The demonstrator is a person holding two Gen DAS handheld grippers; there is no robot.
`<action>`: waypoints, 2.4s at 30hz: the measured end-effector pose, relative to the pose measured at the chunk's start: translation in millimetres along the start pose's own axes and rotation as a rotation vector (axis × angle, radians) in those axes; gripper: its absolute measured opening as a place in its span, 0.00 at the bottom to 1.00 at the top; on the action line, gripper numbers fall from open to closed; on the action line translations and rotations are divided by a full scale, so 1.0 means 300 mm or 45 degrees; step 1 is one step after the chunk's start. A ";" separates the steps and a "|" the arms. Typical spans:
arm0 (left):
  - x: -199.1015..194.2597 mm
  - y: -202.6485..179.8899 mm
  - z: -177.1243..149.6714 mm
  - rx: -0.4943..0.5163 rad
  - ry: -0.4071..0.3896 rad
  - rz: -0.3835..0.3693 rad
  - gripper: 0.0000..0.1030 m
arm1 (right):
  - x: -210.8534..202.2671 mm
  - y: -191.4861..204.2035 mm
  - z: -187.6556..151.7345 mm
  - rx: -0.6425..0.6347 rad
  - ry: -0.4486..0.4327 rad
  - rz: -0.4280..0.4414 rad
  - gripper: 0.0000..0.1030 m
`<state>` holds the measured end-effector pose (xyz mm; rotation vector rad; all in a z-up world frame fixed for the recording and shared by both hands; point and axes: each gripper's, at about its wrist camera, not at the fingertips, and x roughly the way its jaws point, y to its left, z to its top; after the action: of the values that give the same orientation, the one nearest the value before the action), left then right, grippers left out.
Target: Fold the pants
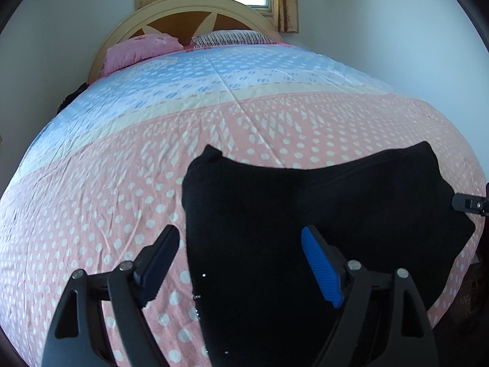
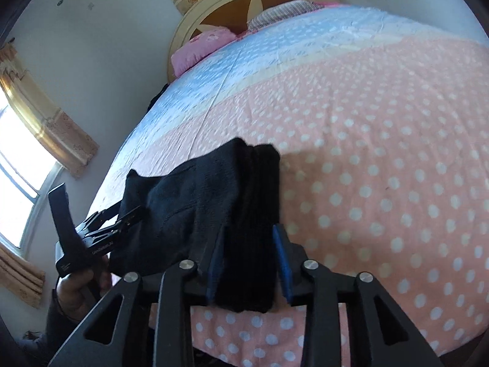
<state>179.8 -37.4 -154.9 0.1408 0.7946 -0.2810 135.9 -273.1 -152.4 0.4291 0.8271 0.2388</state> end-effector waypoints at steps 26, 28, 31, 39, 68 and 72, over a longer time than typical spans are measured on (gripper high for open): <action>0.095 0.174 0.069 -0.171 0.014 0.096 1.00 | 0.130 0.080 0.090 -0.043 -0.080 0.146 0.54; 0.023 0.194 0.058 -0.203 -0.032 0.087 1.00 | 0.075 0.076 0.065 -0.035 -0.097 0.157 0.54; -0.078 0.198 0.025 -0.212 -0.092 0.043 1.00 | 0.008 0.098 0.008 -0.108 -0.091 0.187 0.54; -0.089 0.091 -0.089 -0.109 -0.039 0.007 1.00 | 0.012 0.156 -0.110 -0.350 0.005 0.030 0.54; 0.001 0.117 -0.067 -0.143 0.012 -0.028 1.00 | 0.104 0.016 0.025 -0.026 -0.040 -0.047 0.55; 0.017 0.119 -0.063 -0.155 0.028 -0.048 1.00 | 0.131 -0.002 0.029 0.010 -0.017 -0.021 0.55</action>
<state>181.1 0.0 -170.9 0.0145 0.8348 -0.2666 168.3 -261.6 -173.3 0.4308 0.8188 0.2168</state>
